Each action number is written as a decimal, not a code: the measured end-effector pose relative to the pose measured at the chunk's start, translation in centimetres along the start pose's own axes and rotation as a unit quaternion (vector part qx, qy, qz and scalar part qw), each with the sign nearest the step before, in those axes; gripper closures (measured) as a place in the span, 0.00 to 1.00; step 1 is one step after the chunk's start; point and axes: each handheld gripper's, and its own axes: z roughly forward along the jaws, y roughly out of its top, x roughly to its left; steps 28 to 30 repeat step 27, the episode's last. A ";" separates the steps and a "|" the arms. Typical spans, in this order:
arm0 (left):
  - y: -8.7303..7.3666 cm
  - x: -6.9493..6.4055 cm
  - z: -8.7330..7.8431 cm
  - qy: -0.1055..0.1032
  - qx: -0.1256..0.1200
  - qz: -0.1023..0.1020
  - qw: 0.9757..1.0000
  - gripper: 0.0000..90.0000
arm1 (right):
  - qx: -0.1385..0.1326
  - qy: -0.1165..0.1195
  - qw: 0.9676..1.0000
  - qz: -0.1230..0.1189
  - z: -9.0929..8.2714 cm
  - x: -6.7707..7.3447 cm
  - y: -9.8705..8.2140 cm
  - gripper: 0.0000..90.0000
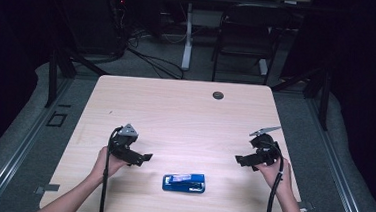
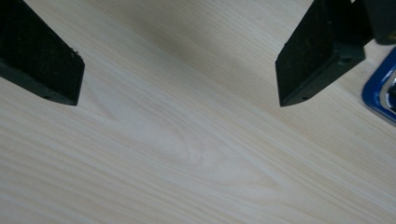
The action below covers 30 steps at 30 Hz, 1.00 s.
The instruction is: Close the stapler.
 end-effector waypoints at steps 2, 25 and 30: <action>-0.1 0.2 0.1 0.001 0.004 -0.002 1.000 0.03 | 0.011 0.002 1.000 0.007 0.4 -0.4 -0.2 0.00; -1.4 1.7 2.5 0.003 0.068 -0.023 0.997 0.00 | 0.097 0.002 0.995 -0.037 4.8 -1.6 -2.6 0.00; -1.4 1.6 2.6 0.005 0.068 -0.019 0.997 0.00 | 0.088 0.005 0.996 -0.034 4.8 -1.6 -2.8 0.00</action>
